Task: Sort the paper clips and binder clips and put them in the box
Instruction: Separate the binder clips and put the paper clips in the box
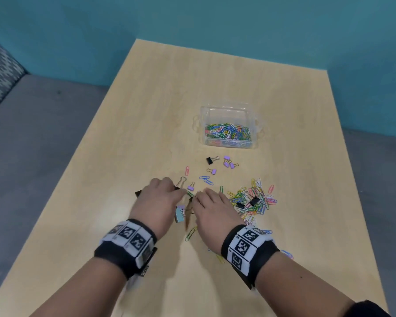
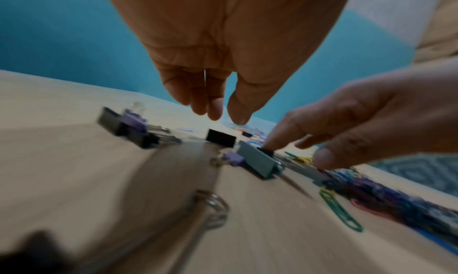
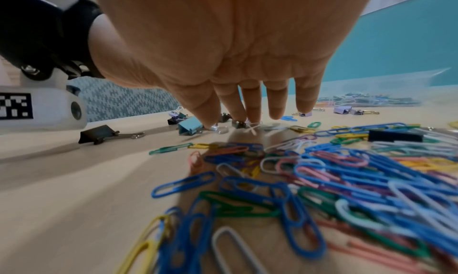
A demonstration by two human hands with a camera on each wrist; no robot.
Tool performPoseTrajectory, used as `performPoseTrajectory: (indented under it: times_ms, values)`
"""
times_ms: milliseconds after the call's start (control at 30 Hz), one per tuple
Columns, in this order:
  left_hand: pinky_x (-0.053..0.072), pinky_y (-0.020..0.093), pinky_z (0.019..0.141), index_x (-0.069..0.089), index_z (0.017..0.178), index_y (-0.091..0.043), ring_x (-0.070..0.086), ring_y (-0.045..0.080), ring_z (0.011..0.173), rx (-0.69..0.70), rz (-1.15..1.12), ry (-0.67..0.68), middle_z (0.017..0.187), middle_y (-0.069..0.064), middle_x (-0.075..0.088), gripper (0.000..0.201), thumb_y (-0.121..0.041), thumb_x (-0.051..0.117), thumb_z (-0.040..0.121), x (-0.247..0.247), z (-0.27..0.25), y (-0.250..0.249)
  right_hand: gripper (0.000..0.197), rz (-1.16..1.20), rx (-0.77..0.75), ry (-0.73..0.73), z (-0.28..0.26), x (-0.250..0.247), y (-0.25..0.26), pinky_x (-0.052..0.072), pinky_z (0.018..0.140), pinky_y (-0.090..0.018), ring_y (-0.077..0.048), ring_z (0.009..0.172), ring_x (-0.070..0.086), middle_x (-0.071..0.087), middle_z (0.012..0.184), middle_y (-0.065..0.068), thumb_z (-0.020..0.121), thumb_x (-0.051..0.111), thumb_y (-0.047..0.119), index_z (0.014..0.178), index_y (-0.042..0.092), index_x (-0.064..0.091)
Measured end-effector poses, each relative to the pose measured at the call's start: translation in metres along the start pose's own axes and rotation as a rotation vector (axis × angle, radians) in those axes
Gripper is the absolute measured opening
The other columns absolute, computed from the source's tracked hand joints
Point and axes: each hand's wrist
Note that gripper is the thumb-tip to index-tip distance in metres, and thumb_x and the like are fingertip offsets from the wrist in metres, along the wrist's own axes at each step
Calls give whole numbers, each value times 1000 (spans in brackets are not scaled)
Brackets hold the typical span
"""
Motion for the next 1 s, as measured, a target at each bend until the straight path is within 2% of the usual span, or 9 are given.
performPoseTrajectory:
  times_ms: [133, 300, 400, 500, 600, 667, 800, 900, 1000]
  values:
    - [30, 33, 58, 65, 103, -28, 45, 28, 78, 39, 126, 98, 90, 5, 52, 46, -9, 58, 62, -3, 8, -17, 56, 19, 19, -8, -4, 1, -2, 35, 104, -53, -37, 127, 41, 50, 129, -12, 76, 59, 18, 129, 5, 47]
    - [27, 34, 68, 56, 113, -29, 39, 28, 94, -11, 150, 173, 109, 5, 44, 47, -9, 51, 70, -8, 9, -19, 75, -48, 36, 71, -9, -8, -9, 19, 113, -52, -35, 140, 19, 32, 145, -11, 84, 60, 39, 143, 7, 27]
    - [30, 35, 72, 53, 116, -31, 37, 28, 98, -19, 167, 186, 115, 4, 41, 50, -9, 50, 71, -11, 10, -18, 70, -61, 54, 69, -8, -11, -11, 17, 113, -52, -35, 140, 16, 31, 144, -11, 87, 56, 38, 143, 8, 26]
    - [35, 37, 80, 51, 120, -35, 35, 30, 106, 23, 165, 179, 126, 5, 38, 52, -10, 49, 73, -10, 16, -18, 60, -68, 5, 83, -9, -12, -1, 21, 111, -56, -36, 135, 26, 43, 134, -12, 82, 57, 28, 136, 9, 39]
    - [36, 39, 89, 47, 128, -43, 33, 30, 116, 87, 115, 198, 138, 4, 33, 51, -21, 50, 82, -7, 27, -17, 48, 14, -141, 18, -13, -6, 15, 35, 102, -55, -35, 119, 45, 57, 118, -8, 75, 55, 16, 123, 13, 55]
    - [39, 38, 89, 52, 127, -42, 38, 29, 115, 18, -5, 133, 137, 4, 40, 54, -14, 52, 81, -10, 28, -5, 48, 98, -149, -54, -14, -7, 16, 37, 102, -51, -33, 119, 46, 57, 119, -8, 75, 53, 13, 124, 11, 53]
    - [45, 41, 88, 65, 119, -20, 46, 27, 106, -324, -281, -98, 120, 7, 57, 49, 5, 44, 83, -16, 14, 34, 59, 126, -25, -48, -8, -9, -2, 28, 111, -50, -37, 134, 35, 43, 139, -19, 75, 52, 5, 133, 1, 43]
    - [46, 41, 86, 66, 116, -15, 49, 30, 105, -366, -260, -84, 118, 8, 59, 44, 7, 46, 84, -15, 4, 53, 59, 38, -19, 60, -5, -11, -5, 28, 111, -49, -37, 134, 34, 39, 141, -21, 76, 56, 12, 132, -1, 41]
    - [47, 43, 83, 68, 112, -14, 51, 33, 101, -364, -254, -93, 114, 10, 61, 42, 7, 48, 83, -14, -4, 65, 58, -78, -48, 107, -7, -16, -2, 26, 110, -49, -36, 126, 40, 45, 133, -17, 82, 56, 22, 134, 2, 39]
Point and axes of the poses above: each hand's wrist, its own z-axis towards the middle knuckle, its own x-axis out of the palm, y = z × x
